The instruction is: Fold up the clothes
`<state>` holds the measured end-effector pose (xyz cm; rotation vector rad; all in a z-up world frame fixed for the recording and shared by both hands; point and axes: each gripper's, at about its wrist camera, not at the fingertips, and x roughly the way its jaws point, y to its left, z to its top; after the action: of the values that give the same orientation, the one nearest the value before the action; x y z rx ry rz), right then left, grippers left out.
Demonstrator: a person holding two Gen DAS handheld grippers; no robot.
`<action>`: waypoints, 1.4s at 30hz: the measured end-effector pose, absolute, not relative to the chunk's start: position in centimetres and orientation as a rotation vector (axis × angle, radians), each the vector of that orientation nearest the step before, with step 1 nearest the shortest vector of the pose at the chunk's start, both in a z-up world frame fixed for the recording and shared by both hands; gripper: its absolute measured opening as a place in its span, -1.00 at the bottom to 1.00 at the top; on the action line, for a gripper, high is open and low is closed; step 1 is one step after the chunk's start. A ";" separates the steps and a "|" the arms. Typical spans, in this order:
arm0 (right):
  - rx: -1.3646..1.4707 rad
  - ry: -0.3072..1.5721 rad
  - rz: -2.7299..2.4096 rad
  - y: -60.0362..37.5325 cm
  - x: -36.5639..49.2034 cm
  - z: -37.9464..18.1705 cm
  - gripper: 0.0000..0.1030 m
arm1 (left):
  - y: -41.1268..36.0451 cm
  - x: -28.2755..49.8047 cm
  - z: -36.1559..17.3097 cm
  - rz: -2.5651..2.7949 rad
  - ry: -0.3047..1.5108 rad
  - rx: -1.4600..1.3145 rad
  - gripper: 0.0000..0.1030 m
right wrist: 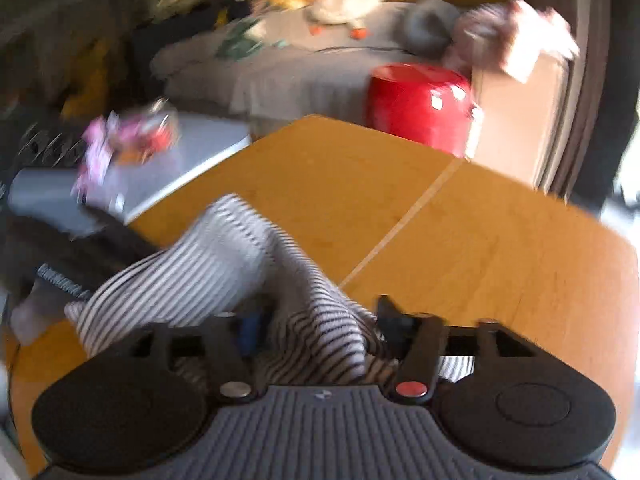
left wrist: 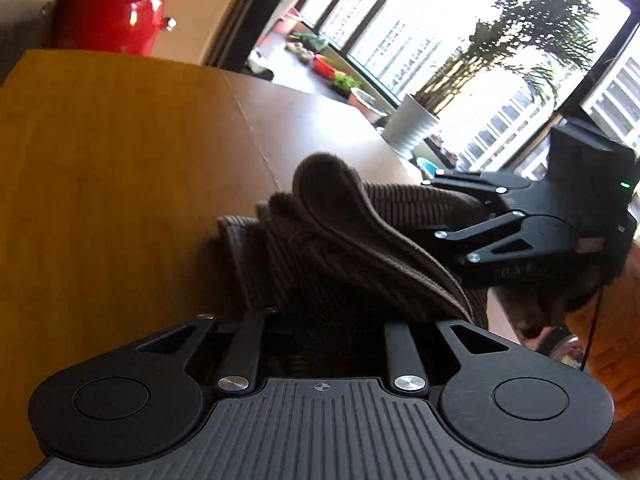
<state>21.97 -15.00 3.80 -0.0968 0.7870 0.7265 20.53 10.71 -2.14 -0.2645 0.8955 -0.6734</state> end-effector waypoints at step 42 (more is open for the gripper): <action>0.086 0.606 0.240 -21.1 13.7 3.7 0.87 | 5.2 17.7 0.0 -0.703 0.693 -0.059 0.40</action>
<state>13.65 -21.12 3.74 0.0863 0.6058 0.2396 17.74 5.16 0.00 -0.0592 0.6934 -0.7032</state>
